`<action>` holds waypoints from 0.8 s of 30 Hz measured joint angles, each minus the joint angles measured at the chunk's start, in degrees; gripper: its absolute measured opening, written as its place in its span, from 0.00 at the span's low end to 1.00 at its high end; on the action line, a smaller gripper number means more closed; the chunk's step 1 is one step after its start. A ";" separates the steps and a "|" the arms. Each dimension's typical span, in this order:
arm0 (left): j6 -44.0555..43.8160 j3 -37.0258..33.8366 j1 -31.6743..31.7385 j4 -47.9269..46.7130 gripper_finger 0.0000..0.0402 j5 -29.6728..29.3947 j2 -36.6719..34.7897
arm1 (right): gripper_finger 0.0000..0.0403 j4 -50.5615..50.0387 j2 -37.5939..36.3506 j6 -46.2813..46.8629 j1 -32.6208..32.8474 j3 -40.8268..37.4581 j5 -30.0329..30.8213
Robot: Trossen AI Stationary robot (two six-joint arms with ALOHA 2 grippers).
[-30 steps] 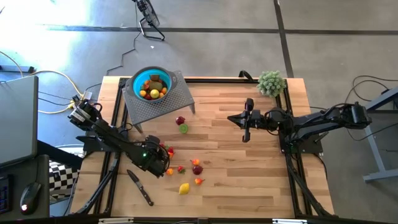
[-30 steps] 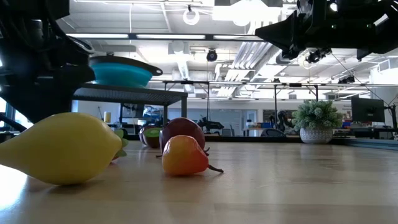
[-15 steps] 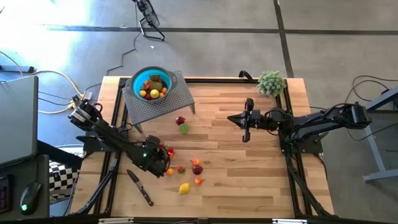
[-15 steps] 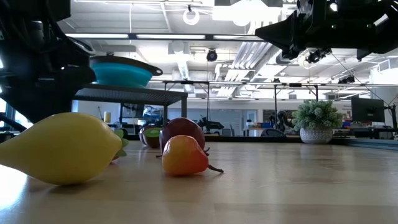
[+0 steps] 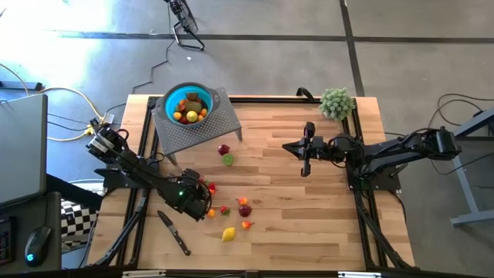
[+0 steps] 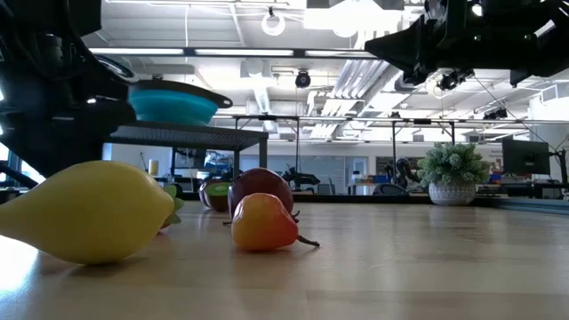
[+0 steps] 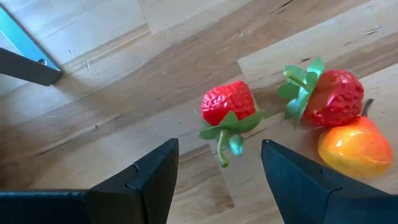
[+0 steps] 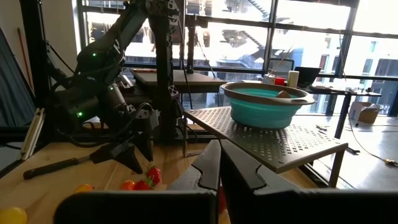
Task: Pick & Place Fruit
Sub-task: Put the red strawberry into the blue strainer bowl on the shelf
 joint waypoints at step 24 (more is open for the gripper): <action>0.22 0.00 -0.01 -0.03 0.13 -0.09 0.00 | 0.01 -0.02 0.00 0.00 0.02 0.00 0.00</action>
